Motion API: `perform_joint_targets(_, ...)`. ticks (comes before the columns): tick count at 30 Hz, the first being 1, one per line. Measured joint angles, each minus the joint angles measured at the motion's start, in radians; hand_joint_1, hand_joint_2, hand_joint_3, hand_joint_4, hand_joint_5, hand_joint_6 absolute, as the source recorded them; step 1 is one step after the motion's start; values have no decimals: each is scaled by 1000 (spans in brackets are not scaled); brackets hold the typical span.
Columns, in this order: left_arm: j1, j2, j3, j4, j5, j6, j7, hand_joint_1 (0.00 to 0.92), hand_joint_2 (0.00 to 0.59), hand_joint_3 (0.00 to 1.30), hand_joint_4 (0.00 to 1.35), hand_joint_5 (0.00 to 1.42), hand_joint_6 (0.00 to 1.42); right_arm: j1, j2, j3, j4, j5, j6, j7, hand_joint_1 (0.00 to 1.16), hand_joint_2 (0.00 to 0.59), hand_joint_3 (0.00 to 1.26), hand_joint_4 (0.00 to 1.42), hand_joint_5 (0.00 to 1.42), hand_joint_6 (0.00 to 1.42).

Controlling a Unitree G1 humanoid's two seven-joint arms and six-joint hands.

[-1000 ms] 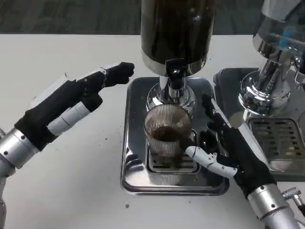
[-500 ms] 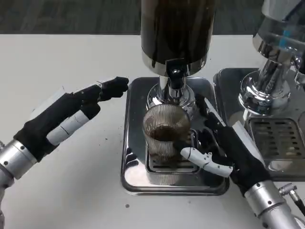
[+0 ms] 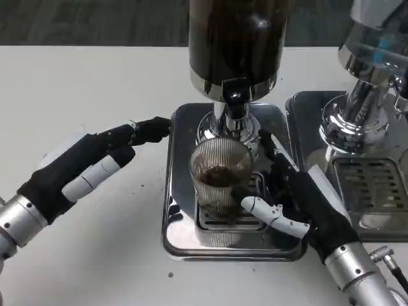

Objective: Grasp the cup under the faucet to collect the drink, then remove the cup.

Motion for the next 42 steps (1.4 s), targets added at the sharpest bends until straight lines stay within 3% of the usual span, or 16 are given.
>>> perform_joint_targets(15, 0, 3, 0, 13, 1, 6, 0, 0, 114, 263, 228, 181, 105, 16, -6, -8, 5, 3, -49, -2, 523, 208, 0, 0, 0, 5)
perform_joint_targets(22, 0, 10, 0, 18, 1, 9, 0, 0, 116, 271, 246, 192, 105, 16, -20, -1, 7, -40, -71, -10, 530, 208, 0, 0, 0, 0)
perform_joint_targets(33, 0, 20, 0, 19, 1, 10, 0, 0, 119, 286, 262, 204, 105, 16, -38, 26, -1, -161, -79, -102, 533, 208, 0, 0, 0, 0)
perform_joint_targets(42, 0, 22, 0, 19, 1, 17, 0, 0, 120, 286, 275, 217, 108, 13, -34, 44, -4, -186, -59, -116, 534, 214, 0, 0, 0, 0)
